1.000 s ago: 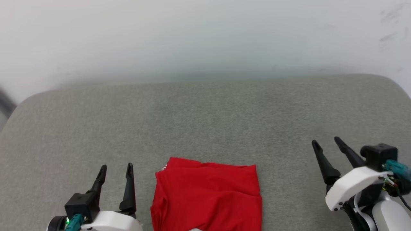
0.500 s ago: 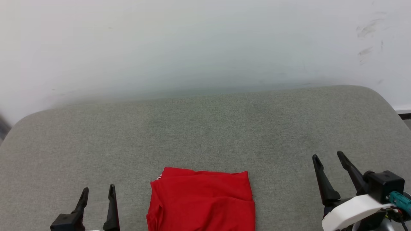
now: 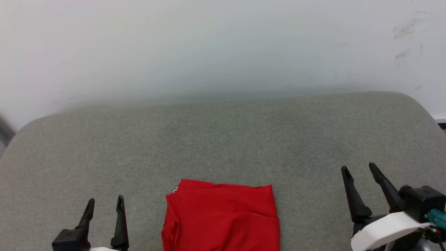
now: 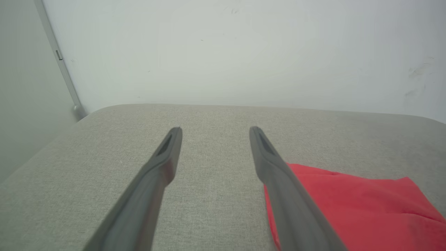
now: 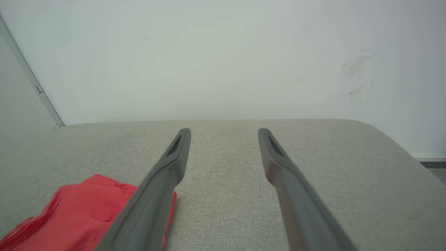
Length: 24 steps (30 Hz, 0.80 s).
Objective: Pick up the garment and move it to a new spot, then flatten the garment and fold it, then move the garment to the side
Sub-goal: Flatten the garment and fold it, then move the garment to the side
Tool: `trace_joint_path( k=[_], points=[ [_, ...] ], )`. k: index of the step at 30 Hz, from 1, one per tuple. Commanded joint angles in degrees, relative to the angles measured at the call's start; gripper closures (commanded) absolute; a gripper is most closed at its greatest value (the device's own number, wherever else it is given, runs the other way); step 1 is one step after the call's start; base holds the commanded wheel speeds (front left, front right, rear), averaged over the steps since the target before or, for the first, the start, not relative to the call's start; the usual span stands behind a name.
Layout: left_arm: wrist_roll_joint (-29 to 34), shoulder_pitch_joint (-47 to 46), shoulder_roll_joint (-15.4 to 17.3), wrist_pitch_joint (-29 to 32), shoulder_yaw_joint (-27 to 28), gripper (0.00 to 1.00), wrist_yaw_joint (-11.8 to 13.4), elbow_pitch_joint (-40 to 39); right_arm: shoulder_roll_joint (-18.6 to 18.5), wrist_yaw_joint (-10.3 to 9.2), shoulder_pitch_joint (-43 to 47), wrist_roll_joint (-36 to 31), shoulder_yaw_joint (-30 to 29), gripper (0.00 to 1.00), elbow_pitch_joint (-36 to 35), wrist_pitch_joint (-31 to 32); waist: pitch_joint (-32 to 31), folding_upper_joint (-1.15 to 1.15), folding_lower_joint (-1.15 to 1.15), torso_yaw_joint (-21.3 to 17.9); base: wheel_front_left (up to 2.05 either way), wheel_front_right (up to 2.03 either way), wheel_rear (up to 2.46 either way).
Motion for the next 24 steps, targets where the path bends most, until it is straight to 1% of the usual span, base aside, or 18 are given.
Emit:
trace_joint_path(
  k=[1, 5, 9, 12, 15, 16, 20, 24],
  points=[
    [0.17, -0.75, 0.05, -0.19, 0.06, 0.0, -0.07, -0.21, 0.34, -0.02, 0.72, -0.36, -0.2, 0.0, -0.52, 0.17, 0.25, 0.0, 0.01, 0.08, 0.0, 0.0, 0.0],
    [0.31, -1.74, -0.06, -0.25, 0.24, 0.0, -0.38, -0.27, 0.72, -0.02, 1.02, 0.88, -1.41, 0.0, -1.05, 1.03, 1.04, 0.0, 0.01, 0.72, 0.0, 0.0, 0.0],
    [0.82, -2.8, -0.5, -0.4, 0.54, 0.0, -0.56, -0.66, 0.55, -0.02, 1.5, 5.85, -3.94, 0.0, -0.83, 3.98, 2.07, 0.0, 0.01, 1.89, 0.0, 0.0, 0.0],
    [1.32, -3.5, -1.05, -0.44, 0.58, 0.0, -0.61, -1.37, -1.27, -0.02, 1.65, 12.65, -5.82, 0.0, 1.19, 8.52, 3.02, 0.0, 0.01, 3.25, 0.0, 0.0, 0.0],
    [1.79, -4.44, -1.77, -0.5, 0.41, 0.0, -1.15, -1.99, -3.53, -0.02, 1.9, 20.37, -6.62, 0.0, 4.33, 14.92, 4.22, 0.0, 0.01, 5.02, 0.0, 0.0, 0.0],
    [2.0, -4.98, -2.1, -0.51, 0.42, 0.0, -1.25, -2.19, -5.28, -0.02, 1.78, 21.64, -6.11, 0.0, 5.32, 17.22, 4.83, 0.0, 0.01, 5.62, 0.0, 0.0, 0.0],
    [3.13, -6.95, -3.71, -0.54, 0.42, 0.0, -2.45, -2.91, -7.76, -0.02, 0.27, 30.55, -3.94, 0.0, 9.54, 25.55, 7.77, 0.0, 0.01, 8.16, 0.0, 0.0, 0.0],
    [4.17, -9.18, -5.66, -0.54, 0.51, 0.0, -4.05, -2.63, -7.64, -0.02, -2.13, 37.18, -0.94, 0.0, 12.86, 30.96, 10.56, 0.0, 0.01, 10.67, 0.0, 0.0, 0.0]
  ],
)
